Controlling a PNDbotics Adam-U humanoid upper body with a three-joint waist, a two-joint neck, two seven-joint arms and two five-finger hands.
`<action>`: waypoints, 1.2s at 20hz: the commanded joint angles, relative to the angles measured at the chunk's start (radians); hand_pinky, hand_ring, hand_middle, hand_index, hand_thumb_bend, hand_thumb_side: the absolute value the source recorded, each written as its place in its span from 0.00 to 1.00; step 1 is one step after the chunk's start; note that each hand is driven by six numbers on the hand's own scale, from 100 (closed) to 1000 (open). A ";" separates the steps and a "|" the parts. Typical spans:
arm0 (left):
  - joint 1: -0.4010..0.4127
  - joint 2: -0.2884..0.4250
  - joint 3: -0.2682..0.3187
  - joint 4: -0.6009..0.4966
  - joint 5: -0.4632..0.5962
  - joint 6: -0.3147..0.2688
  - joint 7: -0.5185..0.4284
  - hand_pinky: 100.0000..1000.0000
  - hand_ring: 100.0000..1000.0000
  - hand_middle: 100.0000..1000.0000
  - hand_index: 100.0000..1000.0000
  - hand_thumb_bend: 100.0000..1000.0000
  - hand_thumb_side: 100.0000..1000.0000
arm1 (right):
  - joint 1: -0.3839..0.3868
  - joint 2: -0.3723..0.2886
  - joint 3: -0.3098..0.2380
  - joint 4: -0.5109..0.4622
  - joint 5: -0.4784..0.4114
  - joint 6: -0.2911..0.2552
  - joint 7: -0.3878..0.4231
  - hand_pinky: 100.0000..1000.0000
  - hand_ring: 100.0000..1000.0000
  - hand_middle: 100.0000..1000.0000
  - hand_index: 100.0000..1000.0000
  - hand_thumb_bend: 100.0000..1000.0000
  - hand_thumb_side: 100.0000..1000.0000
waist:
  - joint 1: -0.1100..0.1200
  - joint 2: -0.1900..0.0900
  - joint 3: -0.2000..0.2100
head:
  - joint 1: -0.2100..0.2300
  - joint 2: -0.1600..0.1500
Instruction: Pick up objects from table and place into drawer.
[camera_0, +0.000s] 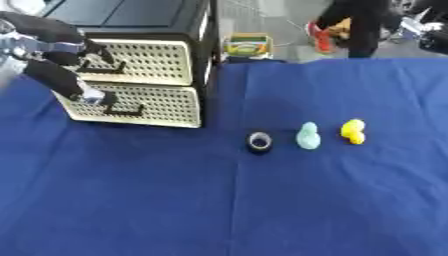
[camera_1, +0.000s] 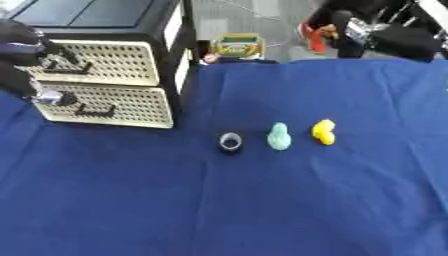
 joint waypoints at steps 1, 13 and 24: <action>-0.020 0.016 0.016 -0.006 -0.024 0.005 0.028 0.00 0.00 0.00 0.92 0.38 0.76 | -0.021 -0.032 -0.010 -0.013 -0.008 -0.004 -0.002 0.60 0.58 0.53 0.71 0.45 0.76 | -0.005 -0.015 -0.001 | 0.002 -0.019; -0.025 0.006 0.027 0.040 -0.084 0.020 0.060 0.00 0.00 0.00 0.91 0.37 0.74 | -0.024 -0.033 -0.008 -0.012 -0.012 -0.008 0.003 0.59 0.58 0.53 0.71 0.45 0.75 | -0.008 0.002 -0.002 | 0.007 -0.037; -0.020 -0.006 0.033 0.094 -0.102 0.007 0.054 0.00 0.00 0.00 0.87 0.36 0.76 | -0.024 -0.038 -0.011 -0.014 -0.018 -0.006 0.001 0.59 0.58 0.52 0.71 0.45 0.74 | -0.005 0.019 -0.012 | 0.013 -0.052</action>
